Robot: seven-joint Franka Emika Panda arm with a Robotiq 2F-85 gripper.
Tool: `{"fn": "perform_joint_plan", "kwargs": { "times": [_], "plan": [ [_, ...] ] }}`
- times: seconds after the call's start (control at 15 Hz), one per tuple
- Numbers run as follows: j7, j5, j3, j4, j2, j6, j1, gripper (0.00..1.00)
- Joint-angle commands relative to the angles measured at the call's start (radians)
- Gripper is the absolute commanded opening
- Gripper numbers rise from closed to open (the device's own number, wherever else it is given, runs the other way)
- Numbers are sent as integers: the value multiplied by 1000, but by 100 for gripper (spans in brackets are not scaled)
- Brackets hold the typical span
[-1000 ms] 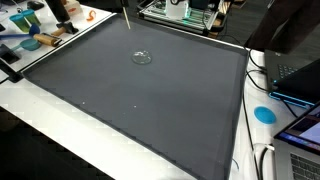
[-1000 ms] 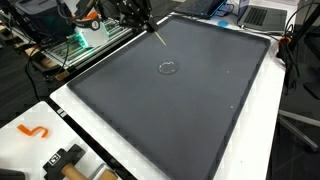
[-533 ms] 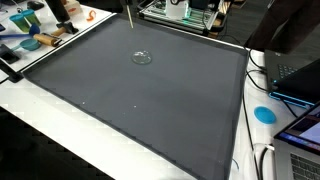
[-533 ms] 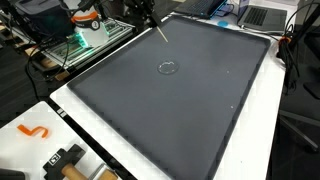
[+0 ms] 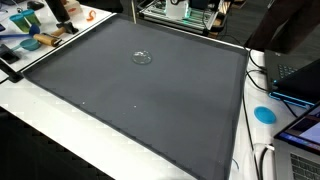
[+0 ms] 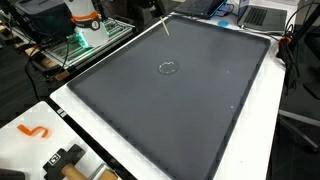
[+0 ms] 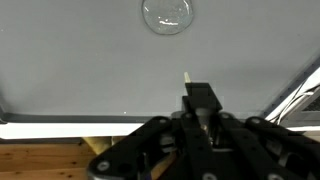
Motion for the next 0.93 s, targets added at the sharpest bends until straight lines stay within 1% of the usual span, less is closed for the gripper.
{"fn": "perform_joint_plan", "kwargs": {
  "times": [0.0,0.2,0.4,0.67,0.87],
  "plan": [
    [148,-194,13,10,-27,-35,23,3],
    [244,-325,28,44,-16,-82,40,3],
    [293,-392,38,91,8,-165,63,3],
    [297,-408,35,152,51,-261,92,3],
    [295,-419,37,176,84,-282,95,3]
  ]
}}
